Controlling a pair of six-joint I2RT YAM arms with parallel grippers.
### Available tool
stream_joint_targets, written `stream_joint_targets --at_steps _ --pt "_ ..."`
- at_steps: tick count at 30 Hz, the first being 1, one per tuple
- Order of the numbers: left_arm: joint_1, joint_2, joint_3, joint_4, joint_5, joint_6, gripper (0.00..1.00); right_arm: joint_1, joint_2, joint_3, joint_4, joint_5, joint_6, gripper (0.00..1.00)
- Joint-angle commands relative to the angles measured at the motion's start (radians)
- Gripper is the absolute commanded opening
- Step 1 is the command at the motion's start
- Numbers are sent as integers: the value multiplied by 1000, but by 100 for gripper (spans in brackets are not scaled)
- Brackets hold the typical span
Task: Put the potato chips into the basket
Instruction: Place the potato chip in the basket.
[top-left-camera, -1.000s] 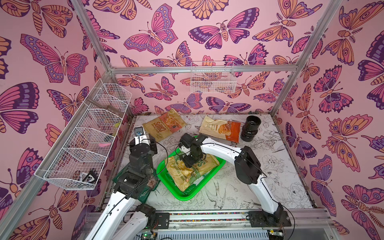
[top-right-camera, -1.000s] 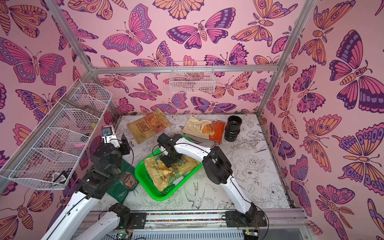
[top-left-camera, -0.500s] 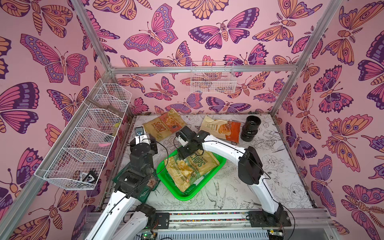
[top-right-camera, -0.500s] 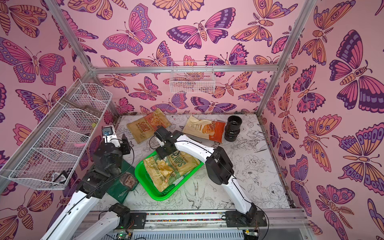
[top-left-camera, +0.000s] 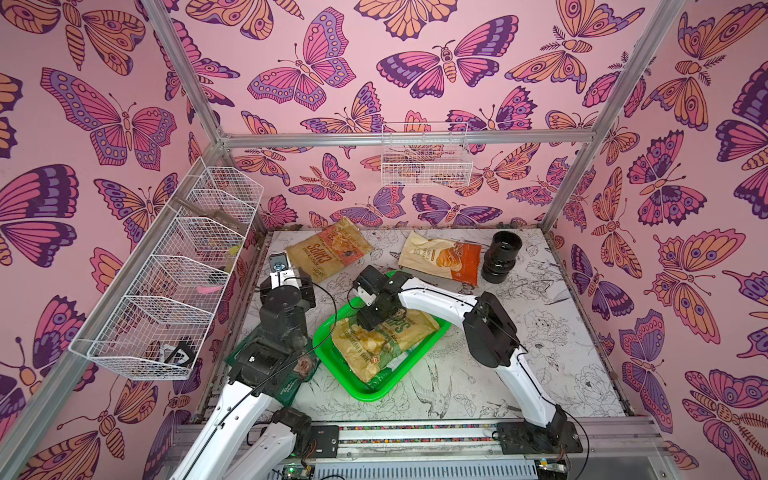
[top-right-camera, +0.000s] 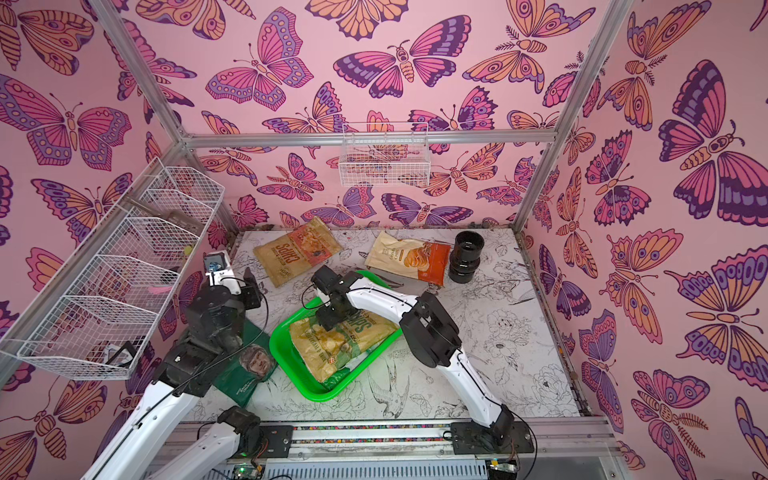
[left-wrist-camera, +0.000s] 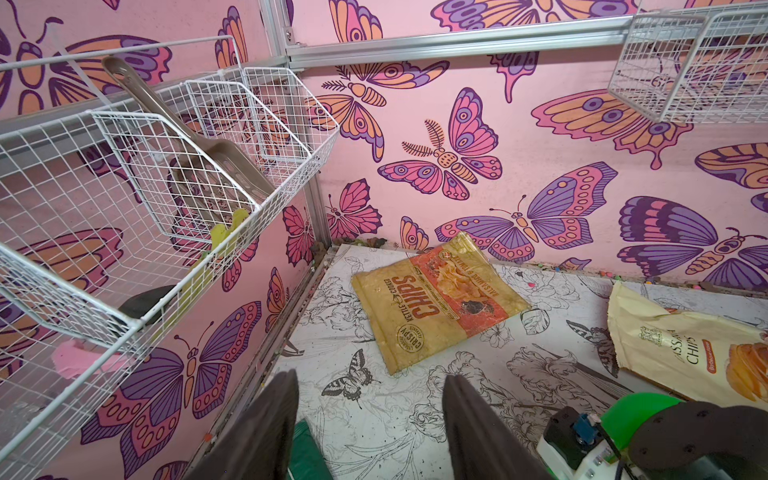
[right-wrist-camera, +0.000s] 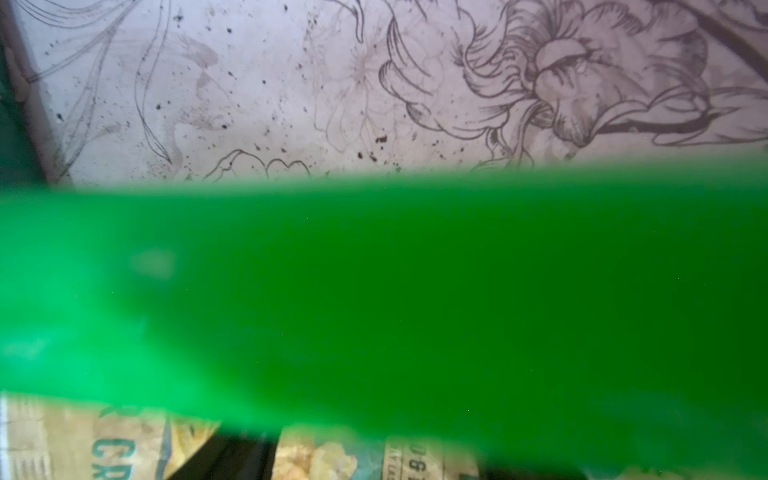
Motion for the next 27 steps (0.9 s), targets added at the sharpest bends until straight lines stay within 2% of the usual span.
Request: stream_joint_targets --at_steps 1,6,8,12,15,22,24,27 --pt "8 11 -12 6 7 -5 61 3 58 57 -105 5 -35 73" --pt "8 47 -3 -6 -4 -11 61 3 -11 12 -78 3 -27 74" --pt "10 73 5 -20 -13 -38 66 3 -70 9 -60 10 -20 74" --pt "34 145 40 -62 38 -88 67 0 -187 -2 -22 67 -3 75" --pt "90 208 81 -110 138 -157 67 -5 -275 -43 3 116 -1 75" --pt "334 443 252 -208 533 -375 69 -57 -459 -258 97 186 50 75" --pt "371 554 323 -229 601 -410 69 -85 -509 -336 152 180 77 74" --pt "391 712 446 -260 630 -441 69 -117 -557 -421 198 195 96 74"
